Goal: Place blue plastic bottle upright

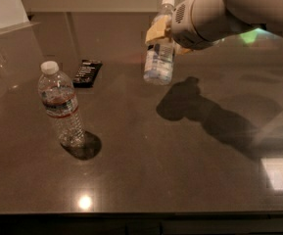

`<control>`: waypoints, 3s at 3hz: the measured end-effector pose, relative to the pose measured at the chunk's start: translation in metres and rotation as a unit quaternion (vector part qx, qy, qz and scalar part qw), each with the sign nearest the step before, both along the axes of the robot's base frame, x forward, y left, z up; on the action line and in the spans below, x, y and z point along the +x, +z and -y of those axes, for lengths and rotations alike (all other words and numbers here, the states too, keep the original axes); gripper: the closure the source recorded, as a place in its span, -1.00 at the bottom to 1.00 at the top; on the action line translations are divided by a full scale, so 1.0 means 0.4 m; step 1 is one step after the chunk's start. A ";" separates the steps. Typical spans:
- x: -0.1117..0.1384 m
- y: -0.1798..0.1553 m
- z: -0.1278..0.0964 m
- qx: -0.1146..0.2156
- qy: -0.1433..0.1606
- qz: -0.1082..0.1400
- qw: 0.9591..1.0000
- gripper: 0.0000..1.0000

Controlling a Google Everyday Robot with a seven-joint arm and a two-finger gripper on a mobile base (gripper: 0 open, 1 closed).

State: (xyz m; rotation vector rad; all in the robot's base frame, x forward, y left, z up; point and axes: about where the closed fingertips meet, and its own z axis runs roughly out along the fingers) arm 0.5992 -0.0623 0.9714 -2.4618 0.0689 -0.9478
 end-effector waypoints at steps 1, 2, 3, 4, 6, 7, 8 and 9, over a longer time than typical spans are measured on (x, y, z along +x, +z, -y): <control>0.028 0.000 0.008 0.003 0.041 0.054 0.998 1.00; 0.040 0.000 0.008 -0.009 0.076 0.091 0.993 1.00; 0.039 0.002 0.007 -0.008 0.076 0.093 0.993 1.00; 0.036 0.019 0.008 -0.009 0.081 0.135 0.987 1.00; 0.022 0.031 0.044 -0.018 0.096 0.253 0.963 1.00; 0.024 0.013 0.066 -0.024 0.096 0.277 0.956 1.00; 0.026 -0.016 0.080 -0.028 0.095 0.292 0.951 1.00; 0.025 -0.041 0.089 -0.036 0.092 0.317 0.943 1.00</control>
Offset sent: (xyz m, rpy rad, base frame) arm 0.0232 -0.0103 -0.0026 -0.0092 -0.2459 0.1982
